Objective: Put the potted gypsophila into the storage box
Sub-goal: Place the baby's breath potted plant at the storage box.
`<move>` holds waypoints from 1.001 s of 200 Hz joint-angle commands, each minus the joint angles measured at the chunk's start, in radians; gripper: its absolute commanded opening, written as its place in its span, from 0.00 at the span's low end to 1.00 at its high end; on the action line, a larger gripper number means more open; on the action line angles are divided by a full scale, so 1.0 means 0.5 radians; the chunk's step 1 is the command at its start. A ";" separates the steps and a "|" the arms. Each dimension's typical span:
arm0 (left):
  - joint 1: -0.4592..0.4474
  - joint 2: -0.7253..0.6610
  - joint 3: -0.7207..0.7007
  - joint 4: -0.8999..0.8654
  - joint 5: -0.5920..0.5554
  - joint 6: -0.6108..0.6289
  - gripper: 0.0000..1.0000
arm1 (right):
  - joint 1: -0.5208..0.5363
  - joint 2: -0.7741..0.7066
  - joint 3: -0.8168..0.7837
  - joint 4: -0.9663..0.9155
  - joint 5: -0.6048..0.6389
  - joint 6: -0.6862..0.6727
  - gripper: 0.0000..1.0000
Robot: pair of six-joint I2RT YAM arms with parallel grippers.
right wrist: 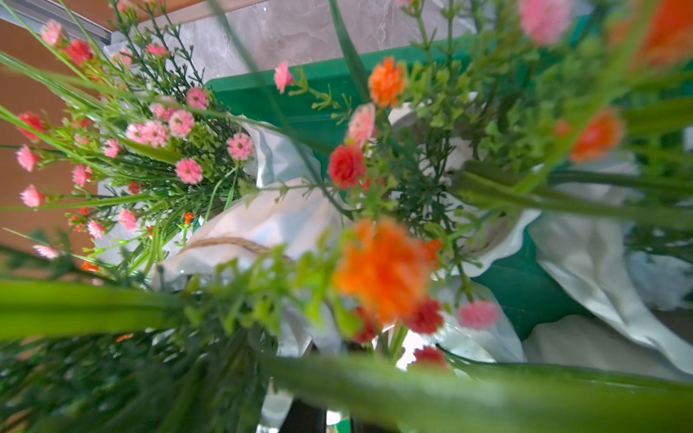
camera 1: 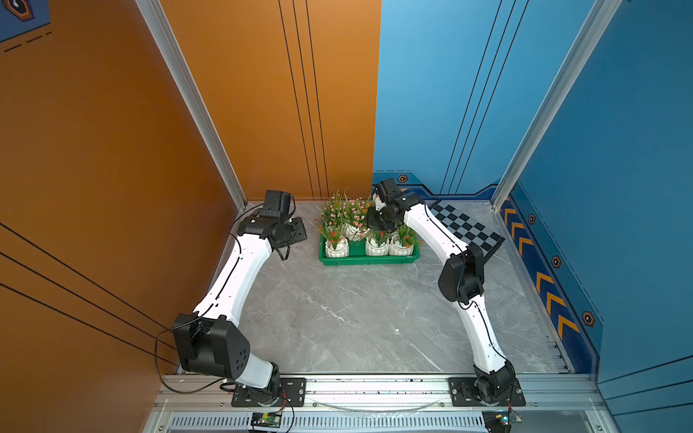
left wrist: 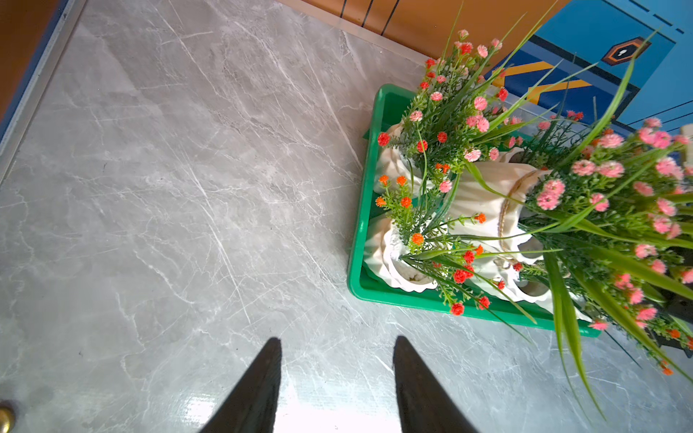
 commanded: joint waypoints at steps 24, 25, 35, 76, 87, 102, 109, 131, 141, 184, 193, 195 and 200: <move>0.021 0.004 -0.038 -0.021 0.038 0.020 0.50 | 0.029 -0.068 0.027 -0.052 0.162 -0.106 0.05; 0.021 0.004 -0.038 -0.022 0.039 0.020 0.50 | 0.029 -0.068 0.026 -0.052 0.166 -0.108 0.05; 0.020 0.009 -0.042 -0.022 0.041 0.016 0.50 | 0.037 -0.065 0.029 -0.064 0.192 -0.122 0.05; 0.018 0.025 -0.050 -0.014 0.055 0.018 0.50 | 0.084 0.012 0.133 -0.121 0.259 -0.169 0.05; 0.023 0.025 -0.053 -0.013 0.053 0.017 0.50 | 0.093 0.037 0.156 -0.126 0.272 -0.169 0.05; 0.023 0.022 -0.060 -0.015 0.050 0.022 0.50 | 0.106 0.064 0.180 -0.125 0.294 -0.167 0.05; 0.021 0.023 -0.061 -0.015 0.050 0.025 0.50 | 0.109 0.076 0.189 -0.125 0.301 -0.164 0.05; 0.026 0.022 -0.074 -0.015 0.053 0.029 0.50 | 0.109 0.115 0.216 -0.123 0.308 -0.151 0.05; 0.027 0.022 -0.080 -0.015 0.058 0.031 0.51 | 0.108 0.127 0.223 -0.125 0.304 -0.145 0.05; 0.038 0.028 -0.101 -0.002 0.077 0.030 0.50 | 0.109 0.166 0.247 -0.117 0.325 -0.129 0.05; 0.039 0.030 -0.103 0.004 0.086 0.029 0.51 | 0.112 0.170 0.248 -0.108 0.327 -0.126 0.05; 0.039 0.031 -0.104 0.003 0.086 0.030 0.51 | 0.111 0.171 0.249 -0.108 0.329 -0.126 0.05; 0.039 0.032 -0.106 0.004 0.089 0.029 0.50 | 0.112 0.173 0.250 -0.102 0.336 -0.123 0.05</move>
